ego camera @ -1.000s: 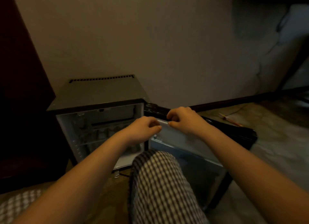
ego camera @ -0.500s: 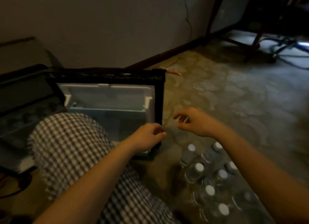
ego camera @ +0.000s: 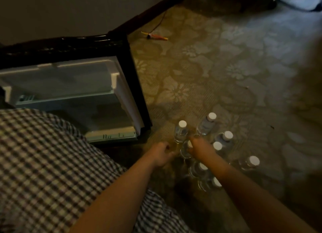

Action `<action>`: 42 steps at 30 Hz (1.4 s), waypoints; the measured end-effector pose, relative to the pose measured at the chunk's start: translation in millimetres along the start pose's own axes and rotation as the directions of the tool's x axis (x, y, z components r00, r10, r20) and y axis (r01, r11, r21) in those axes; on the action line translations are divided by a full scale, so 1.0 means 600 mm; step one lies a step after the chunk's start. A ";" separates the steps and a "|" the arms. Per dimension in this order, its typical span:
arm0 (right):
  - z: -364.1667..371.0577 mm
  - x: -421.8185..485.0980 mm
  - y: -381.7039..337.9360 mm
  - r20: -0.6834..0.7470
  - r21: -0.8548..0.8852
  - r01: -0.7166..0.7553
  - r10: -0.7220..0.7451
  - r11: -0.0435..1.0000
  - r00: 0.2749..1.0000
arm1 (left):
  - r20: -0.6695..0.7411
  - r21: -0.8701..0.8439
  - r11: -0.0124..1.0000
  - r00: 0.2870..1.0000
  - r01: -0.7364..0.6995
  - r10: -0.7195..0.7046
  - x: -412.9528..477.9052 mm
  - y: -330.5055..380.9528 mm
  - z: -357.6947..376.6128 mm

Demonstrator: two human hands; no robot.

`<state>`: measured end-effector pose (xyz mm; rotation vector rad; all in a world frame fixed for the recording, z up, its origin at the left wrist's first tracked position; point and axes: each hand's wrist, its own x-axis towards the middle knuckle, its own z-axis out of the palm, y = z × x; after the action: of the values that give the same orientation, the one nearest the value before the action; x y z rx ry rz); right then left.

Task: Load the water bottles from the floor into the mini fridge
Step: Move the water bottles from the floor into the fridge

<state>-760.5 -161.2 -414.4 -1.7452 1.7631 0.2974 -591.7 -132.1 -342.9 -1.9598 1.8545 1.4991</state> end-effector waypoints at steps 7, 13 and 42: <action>0.000 -0.004 0.011 -0.126 -0.046 0.089 -0.094 0.995 0.987 | -0.013 0.001 0.999 0.999 0.047 -0.047 0.000 -0.013 -0.005; -0.075 -0.064 -0.016 -0.357 0.284 0.354 -0.244 0.891 0.902 | -0.001 -0.056 0.998 1.000 0.011 -0.011 -0.019 -0.010 -0.013; -0.414 -0.303 -0.667 -0.512 0.063 0.976 -0.833 0.206 0.209 | -0.861 0.050 0.897 0.436 -0.440 0.262 -0.432 -0.128 -0.494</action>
<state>-459.1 -193.1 -11.0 -2.2803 0.4959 -0.9430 -308.3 -103.6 -60.3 -2.8950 2.7098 0.7107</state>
